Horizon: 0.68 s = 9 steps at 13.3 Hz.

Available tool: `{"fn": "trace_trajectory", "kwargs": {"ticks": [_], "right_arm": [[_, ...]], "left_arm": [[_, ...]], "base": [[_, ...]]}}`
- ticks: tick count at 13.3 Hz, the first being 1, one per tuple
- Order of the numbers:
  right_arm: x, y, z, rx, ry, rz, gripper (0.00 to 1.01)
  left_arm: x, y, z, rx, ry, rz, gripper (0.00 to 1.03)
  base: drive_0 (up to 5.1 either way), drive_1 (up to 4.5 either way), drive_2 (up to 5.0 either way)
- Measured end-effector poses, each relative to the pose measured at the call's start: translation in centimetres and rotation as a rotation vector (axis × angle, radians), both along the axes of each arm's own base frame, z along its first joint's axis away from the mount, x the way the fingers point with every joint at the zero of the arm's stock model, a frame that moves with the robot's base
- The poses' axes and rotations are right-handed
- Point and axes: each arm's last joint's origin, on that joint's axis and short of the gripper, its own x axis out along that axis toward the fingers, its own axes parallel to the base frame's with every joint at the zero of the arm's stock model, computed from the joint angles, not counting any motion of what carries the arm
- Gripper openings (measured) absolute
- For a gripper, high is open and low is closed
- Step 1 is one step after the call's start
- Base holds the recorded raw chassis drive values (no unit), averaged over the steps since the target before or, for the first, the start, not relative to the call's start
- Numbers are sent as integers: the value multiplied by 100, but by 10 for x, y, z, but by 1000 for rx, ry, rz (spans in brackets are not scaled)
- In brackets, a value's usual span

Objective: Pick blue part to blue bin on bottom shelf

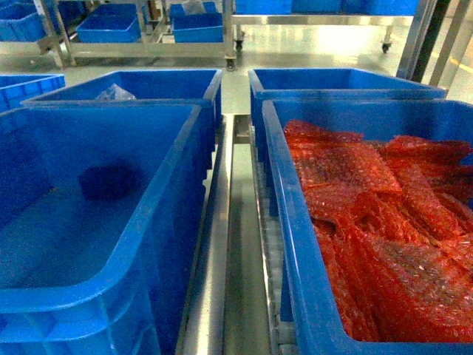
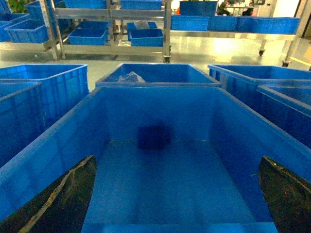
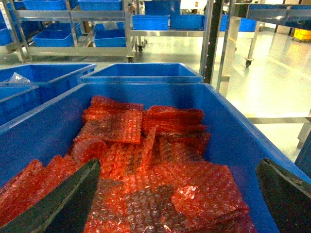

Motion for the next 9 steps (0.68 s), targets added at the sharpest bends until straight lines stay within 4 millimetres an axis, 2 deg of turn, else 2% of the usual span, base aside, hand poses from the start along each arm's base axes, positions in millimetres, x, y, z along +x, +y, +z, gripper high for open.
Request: {"fn": "trace_trajectory", "kwargs": {"ticks": [9], "right_arm": [[0,0,0,0,0,0,98]], "left_arm": [[0,0,0,0,0,0,98]], "base": [[0,0,0]]}}
